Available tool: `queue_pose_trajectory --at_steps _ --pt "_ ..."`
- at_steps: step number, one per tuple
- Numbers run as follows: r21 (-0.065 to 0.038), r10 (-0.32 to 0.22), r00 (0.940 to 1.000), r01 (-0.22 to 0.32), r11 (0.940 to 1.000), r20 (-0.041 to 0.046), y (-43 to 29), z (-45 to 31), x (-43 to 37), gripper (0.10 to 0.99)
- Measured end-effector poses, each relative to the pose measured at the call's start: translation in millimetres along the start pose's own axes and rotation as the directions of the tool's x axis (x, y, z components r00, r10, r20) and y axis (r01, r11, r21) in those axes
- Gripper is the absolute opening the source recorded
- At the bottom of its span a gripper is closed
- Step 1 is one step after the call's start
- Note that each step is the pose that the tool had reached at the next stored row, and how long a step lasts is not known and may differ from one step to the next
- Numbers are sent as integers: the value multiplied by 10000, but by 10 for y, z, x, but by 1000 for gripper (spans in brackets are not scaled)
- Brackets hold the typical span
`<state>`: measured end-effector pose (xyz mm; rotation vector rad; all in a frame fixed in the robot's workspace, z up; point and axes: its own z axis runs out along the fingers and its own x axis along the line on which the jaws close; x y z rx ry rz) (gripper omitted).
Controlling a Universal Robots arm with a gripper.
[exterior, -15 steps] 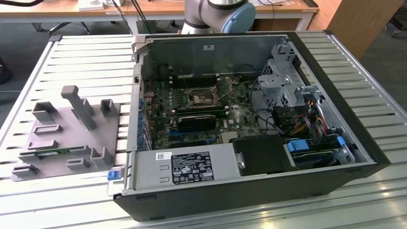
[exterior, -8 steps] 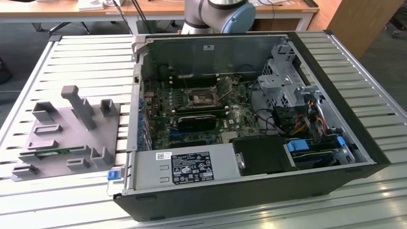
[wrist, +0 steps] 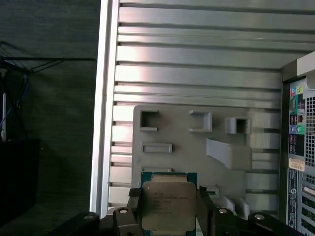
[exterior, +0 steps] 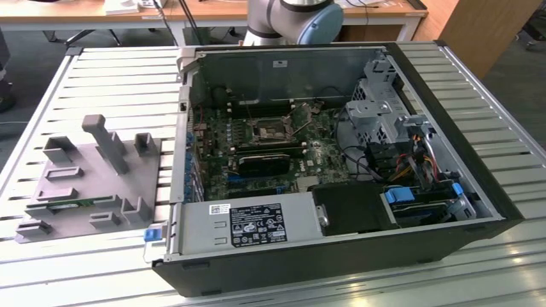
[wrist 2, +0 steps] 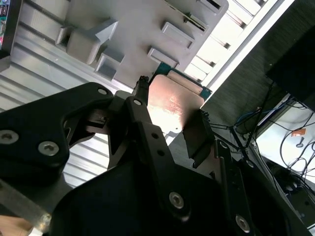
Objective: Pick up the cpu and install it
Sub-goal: 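Pick up the cpu and move it towards the insertion slot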
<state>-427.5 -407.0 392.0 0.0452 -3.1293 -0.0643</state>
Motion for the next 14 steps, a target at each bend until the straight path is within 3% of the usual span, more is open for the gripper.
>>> queue_pose_trajectory --at_steps 14 --pt "0 -1 10000 1 10000 -1 -6 -3 -209 533"
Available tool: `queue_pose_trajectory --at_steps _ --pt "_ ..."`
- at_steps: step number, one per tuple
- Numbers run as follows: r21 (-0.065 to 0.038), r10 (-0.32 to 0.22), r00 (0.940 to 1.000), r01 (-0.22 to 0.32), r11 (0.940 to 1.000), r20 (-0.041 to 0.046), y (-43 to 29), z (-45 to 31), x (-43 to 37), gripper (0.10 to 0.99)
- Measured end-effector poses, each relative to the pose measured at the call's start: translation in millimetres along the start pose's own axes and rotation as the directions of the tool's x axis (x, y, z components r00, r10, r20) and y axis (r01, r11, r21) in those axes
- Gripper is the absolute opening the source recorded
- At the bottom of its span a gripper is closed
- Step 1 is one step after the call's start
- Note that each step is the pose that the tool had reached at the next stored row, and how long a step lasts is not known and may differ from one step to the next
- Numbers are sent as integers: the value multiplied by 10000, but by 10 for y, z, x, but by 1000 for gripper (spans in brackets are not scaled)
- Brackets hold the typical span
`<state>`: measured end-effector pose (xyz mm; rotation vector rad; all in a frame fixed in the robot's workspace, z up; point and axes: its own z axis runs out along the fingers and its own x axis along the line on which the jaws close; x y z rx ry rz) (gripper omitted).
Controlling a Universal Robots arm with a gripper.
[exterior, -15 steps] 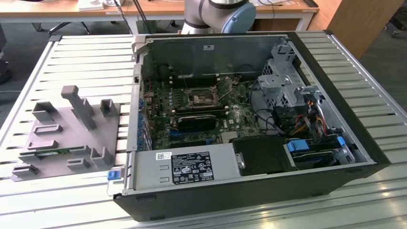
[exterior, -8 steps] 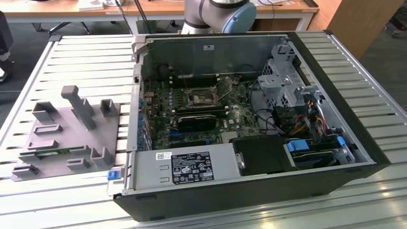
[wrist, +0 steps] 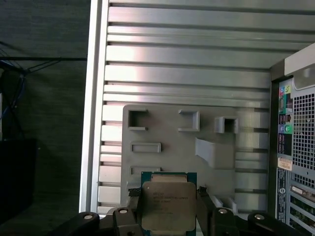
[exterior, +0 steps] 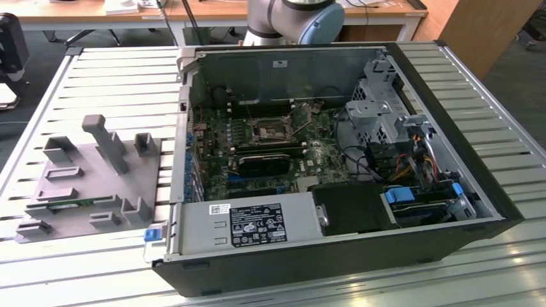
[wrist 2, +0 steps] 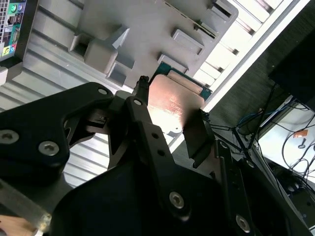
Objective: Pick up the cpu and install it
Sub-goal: 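Pick up the cpu and move it towards the insertion slot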
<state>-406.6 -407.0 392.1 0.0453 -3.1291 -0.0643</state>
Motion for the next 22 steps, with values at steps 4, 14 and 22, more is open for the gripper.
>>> queue_pose_trajectory --at_steps 4,14,22 --pt "0 1 10000 -1 10000 0 -1 0 -48 533" --pt "0 0 10000 0 10000 0 -5 -2 -171 533" --pt "0 0 10000 0 10000 0 -7 -3 -239 533"
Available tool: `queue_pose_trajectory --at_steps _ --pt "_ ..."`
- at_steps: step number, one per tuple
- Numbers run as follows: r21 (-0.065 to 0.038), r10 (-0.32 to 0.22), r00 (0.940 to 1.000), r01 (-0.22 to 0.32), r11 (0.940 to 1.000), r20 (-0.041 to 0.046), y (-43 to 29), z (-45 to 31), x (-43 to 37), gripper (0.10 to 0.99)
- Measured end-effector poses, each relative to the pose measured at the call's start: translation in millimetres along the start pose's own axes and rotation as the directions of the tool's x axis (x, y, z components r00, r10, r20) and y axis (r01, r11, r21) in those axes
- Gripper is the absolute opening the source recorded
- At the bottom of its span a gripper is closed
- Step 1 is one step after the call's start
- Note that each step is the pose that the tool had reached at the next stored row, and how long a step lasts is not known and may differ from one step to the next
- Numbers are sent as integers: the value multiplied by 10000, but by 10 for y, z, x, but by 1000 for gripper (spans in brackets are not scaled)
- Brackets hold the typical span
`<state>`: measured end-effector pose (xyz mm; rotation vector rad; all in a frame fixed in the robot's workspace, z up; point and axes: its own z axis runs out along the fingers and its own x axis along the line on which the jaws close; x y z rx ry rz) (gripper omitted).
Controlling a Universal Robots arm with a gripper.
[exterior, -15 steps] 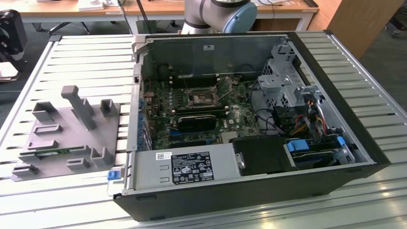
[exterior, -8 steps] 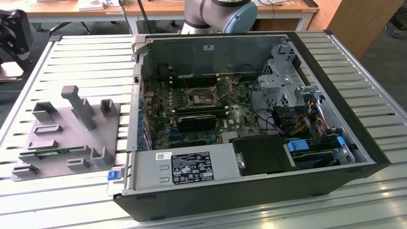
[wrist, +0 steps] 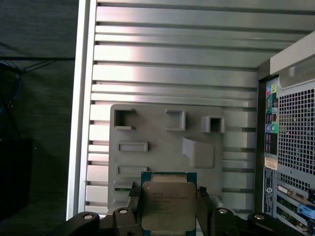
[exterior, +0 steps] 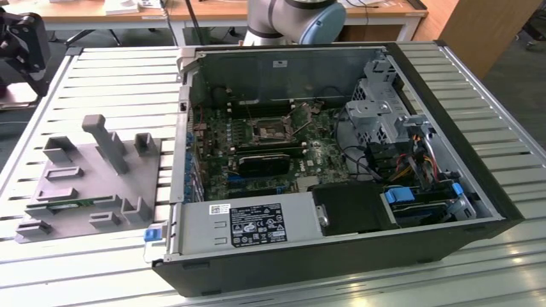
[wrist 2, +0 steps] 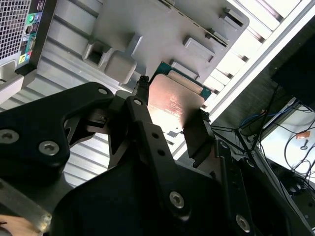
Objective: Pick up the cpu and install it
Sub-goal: 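Pick up the cpu and move it towards the insertion slot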
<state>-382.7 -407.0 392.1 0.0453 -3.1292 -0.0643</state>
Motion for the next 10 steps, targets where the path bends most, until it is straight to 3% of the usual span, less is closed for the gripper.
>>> queue_pose_trajectory --at_steps 10 --pt "0 0 10000 0 10000 0 -2 -1 -74 533"
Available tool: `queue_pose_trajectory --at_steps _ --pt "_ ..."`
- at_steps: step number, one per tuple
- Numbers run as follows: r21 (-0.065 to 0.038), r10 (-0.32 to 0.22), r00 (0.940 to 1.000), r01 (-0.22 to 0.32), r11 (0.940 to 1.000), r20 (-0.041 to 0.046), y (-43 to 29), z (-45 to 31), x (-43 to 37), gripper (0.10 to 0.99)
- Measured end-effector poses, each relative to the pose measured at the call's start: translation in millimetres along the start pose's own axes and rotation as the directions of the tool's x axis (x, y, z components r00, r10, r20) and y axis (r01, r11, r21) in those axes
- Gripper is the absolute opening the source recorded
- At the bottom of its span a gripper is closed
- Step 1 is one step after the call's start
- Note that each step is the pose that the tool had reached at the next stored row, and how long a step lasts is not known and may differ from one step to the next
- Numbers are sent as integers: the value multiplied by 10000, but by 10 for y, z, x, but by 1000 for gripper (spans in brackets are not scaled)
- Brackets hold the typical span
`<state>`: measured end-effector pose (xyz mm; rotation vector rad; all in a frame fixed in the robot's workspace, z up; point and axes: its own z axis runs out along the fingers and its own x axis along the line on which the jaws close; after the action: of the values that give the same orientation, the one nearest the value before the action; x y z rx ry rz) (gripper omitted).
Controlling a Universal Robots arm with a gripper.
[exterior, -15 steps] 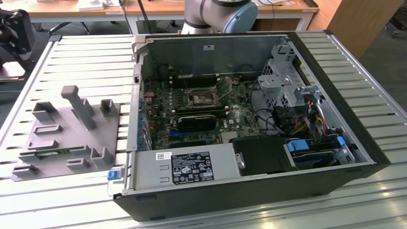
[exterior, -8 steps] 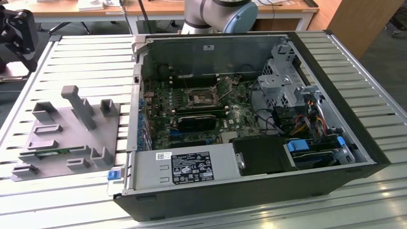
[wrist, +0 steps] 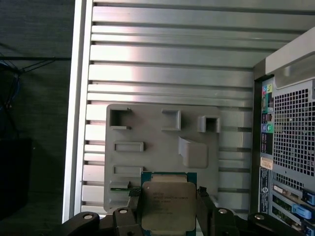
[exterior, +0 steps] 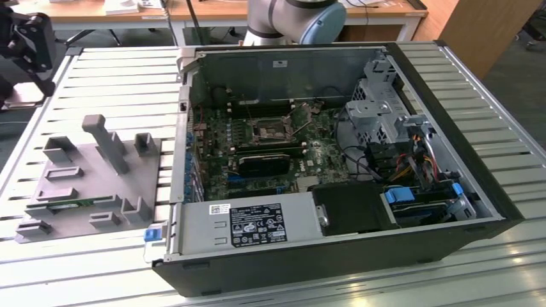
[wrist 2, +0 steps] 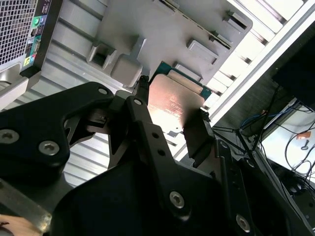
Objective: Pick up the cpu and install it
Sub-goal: 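Pick up the cpu and move it towards the insertion slot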
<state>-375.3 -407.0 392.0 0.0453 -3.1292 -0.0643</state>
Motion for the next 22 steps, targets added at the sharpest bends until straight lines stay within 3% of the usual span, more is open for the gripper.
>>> queue_pose_trajectory --at_steps 22 --pt "0 0 10000 0 10000 -1 -6 -3 -195 533"
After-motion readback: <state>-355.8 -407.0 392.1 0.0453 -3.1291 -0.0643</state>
